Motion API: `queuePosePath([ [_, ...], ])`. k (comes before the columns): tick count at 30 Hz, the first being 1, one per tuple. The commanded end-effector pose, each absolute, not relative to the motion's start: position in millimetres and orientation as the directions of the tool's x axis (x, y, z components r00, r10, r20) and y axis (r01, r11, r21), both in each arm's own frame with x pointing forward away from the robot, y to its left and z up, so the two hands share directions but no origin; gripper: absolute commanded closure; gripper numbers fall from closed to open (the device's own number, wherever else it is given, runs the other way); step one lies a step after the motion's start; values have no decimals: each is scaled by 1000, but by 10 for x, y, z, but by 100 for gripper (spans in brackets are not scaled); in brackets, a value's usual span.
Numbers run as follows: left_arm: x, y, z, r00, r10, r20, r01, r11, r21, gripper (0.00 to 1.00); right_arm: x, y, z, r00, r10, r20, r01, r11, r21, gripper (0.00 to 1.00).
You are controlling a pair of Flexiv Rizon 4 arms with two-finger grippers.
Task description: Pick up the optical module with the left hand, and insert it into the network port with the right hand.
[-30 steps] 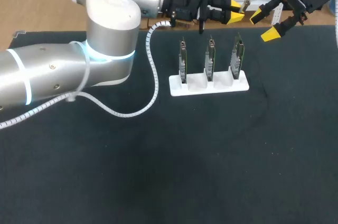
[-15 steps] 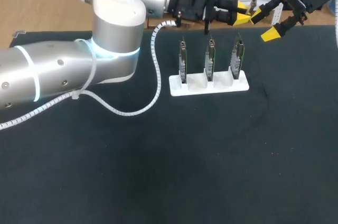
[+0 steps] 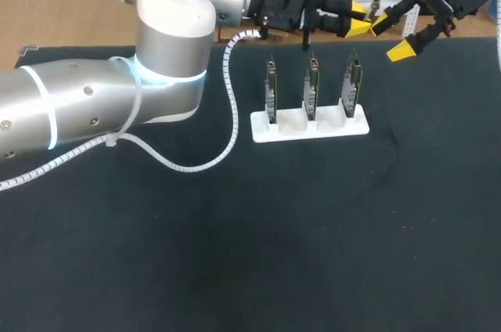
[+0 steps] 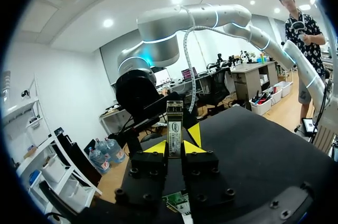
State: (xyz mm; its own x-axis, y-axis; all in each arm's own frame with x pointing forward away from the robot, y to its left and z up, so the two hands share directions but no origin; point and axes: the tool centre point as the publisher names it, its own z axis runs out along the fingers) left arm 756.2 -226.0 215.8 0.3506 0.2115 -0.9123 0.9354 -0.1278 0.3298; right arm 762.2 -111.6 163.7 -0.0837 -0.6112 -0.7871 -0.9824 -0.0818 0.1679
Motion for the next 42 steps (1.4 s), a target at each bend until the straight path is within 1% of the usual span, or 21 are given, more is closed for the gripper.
queuePosePath([
  [1,7546,-2250,2128,329,197,-924,944,-96,315,100,7600,-1115,1636,-83,-611,-787,-983,-78,164,0],
  [10,7435,-2088,2115,258,243,-935,964,-6,265,100,7600,-1115,1636,-83,-611,-787,-983,-78,164,0],
  [16,7438,-2043,2117,196,172,-965,973,89,214,100,7600,-1115,1636,-83,-611,-787,-983,-78,164,0],
  [19,7462,-2074,2115,173,150,-973,975,113,191,100,7600,-1115,1636,-83,-611,-787,-983,-78,164,0],
  [26,7594,-2195,1993,82,96,-992,987,133,95,100,7600,-1115,1636,-83,-611,-787,-983,-78,164,0],
  [42,7630,-2301,1862,64,94,-993,990,118,75,100,7600,-1115,1636,-83,-611,-787,-983,-78,164,0],
])
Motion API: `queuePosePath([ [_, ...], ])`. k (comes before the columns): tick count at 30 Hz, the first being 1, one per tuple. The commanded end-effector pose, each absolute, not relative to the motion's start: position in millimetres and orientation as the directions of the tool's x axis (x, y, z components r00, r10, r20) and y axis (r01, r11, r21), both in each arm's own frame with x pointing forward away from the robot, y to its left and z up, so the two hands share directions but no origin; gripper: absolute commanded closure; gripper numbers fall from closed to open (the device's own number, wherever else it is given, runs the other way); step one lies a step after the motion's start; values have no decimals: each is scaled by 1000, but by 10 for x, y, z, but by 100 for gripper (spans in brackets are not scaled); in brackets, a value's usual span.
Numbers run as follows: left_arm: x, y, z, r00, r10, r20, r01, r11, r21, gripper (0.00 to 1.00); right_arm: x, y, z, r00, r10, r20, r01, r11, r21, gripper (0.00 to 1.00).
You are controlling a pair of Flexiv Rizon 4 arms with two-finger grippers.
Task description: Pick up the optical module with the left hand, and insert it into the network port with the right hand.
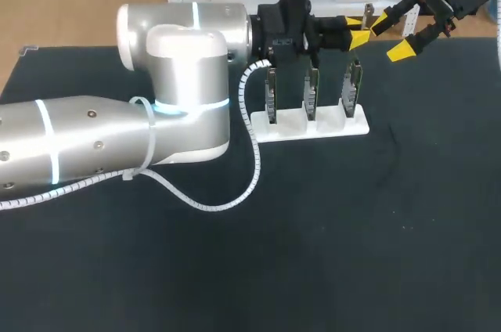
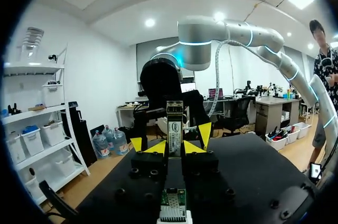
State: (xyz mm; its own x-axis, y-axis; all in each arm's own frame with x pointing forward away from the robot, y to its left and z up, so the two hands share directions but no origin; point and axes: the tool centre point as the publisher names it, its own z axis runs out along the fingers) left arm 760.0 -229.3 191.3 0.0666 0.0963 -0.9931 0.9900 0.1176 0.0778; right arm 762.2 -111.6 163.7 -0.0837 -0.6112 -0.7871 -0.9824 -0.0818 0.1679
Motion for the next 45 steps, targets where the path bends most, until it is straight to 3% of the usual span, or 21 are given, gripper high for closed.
queuePosePath([
  [1,7626,-2282,1837,60,91,-994,990,123,71,100,7600,-1115,1636,-83,-611,-787,-983,-78,164,0],
  [45,7621,-2301,1596,6,116,-993,994,111,19,100,7600,-1115,1636,-83,-611,-787,-983,-78,164,0],
])
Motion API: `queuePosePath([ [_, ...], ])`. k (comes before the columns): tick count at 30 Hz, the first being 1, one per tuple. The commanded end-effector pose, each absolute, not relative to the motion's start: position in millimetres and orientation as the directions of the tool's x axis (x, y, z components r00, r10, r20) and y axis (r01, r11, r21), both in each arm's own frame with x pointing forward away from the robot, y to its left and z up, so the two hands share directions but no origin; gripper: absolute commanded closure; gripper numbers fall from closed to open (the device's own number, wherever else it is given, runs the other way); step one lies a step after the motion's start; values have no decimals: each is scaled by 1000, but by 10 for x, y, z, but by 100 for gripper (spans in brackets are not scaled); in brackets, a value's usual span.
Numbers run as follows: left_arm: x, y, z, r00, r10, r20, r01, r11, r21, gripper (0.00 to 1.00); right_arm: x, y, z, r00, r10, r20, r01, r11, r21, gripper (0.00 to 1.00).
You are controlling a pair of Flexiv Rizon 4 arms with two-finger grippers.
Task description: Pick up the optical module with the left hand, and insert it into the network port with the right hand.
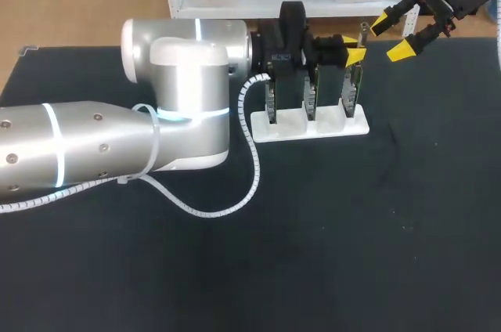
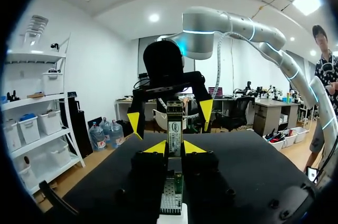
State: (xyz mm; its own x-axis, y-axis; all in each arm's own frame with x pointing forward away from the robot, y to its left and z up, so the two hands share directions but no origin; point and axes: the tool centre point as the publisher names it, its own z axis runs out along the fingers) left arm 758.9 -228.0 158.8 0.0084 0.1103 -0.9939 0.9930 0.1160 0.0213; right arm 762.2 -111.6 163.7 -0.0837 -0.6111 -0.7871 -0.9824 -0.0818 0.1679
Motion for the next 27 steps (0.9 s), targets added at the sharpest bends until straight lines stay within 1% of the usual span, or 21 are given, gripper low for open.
queuePosePath([
  [1,7624,-2305,1602,6,117,-993,994,110,19,100,7600,-1115,1636,-83,-611,-787,-983,-78,164,0],
  [27,7653,-2328,1639,9,139,-990,994,110,25,100,7600,-1115,1636,-83,-611,-787,-983,-78,164,0],
])
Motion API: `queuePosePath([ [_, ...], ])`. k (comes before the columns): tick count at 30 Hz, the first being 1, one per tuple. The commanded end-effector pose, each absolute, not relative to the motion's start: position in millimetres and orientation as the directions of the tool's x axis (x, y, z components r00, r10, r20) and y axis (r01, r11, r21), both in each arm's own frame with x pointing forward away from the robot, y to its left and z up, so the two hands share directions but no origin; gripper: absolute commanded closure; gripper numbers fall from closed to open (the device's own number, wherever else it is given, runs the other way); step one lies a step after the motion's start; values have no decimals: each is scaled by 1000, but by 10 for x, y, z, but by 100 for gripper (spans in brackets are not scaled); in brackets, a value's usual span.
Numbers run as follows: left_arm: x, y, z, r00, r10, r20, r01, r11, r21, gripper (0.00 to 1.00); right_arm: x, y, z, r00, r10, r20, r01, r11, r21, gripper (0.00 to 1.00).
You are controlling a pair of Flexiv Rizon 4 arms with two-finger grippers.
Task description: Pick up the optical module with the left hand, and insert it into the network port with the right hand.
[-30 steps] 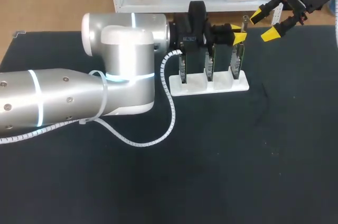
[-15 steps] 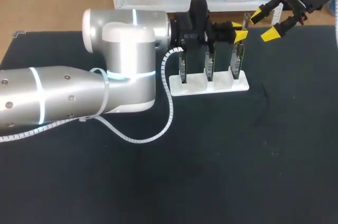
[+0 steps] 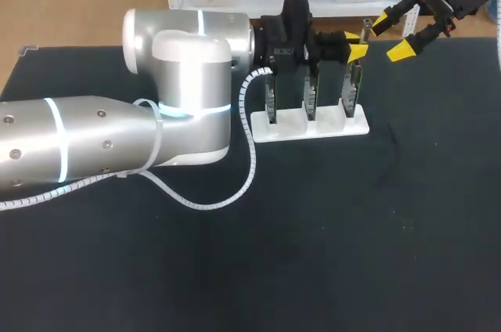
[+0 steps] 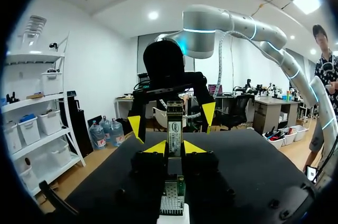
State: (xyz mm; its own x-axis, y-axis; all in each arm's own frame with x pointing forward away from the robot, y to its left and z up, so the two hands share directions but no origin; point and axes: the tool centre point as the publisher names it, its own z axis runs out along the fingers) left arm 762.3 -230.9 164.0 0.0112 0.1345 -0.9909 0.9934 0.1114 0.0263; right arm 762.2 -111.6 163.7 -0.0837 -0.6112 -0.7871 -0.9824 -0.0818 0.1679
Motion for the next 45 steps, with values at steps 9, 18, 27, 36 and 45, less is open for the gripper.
queuePosePath([
  [9,7652,-2313,1644,22,140,-990,992,121,39,100,7600,-1115,1636,-83,-611,-787,-983,-78,164,0],
  [18,7652,-2313,1644,22,140,-990,992,121,39,100,7600,-1115,1636,-83,-611,-787,-983,-78,164,0],
  [27,7652,-2313,1644,22,140,-990,992,121,39,100,7751,-978,1865,-2,-606,-796,-992,-98,77,0],
  [36,7652,-2313,1644,22,140,-990,992,121,39,100,7720,-811,1955,18,-595,-804,-991,-115,63,0],
  [45,7652,-2313,1644,22,140,-990,992,121,39,100,7647,-770,2005,23,-599,-801,-991,-122,62,0],
])
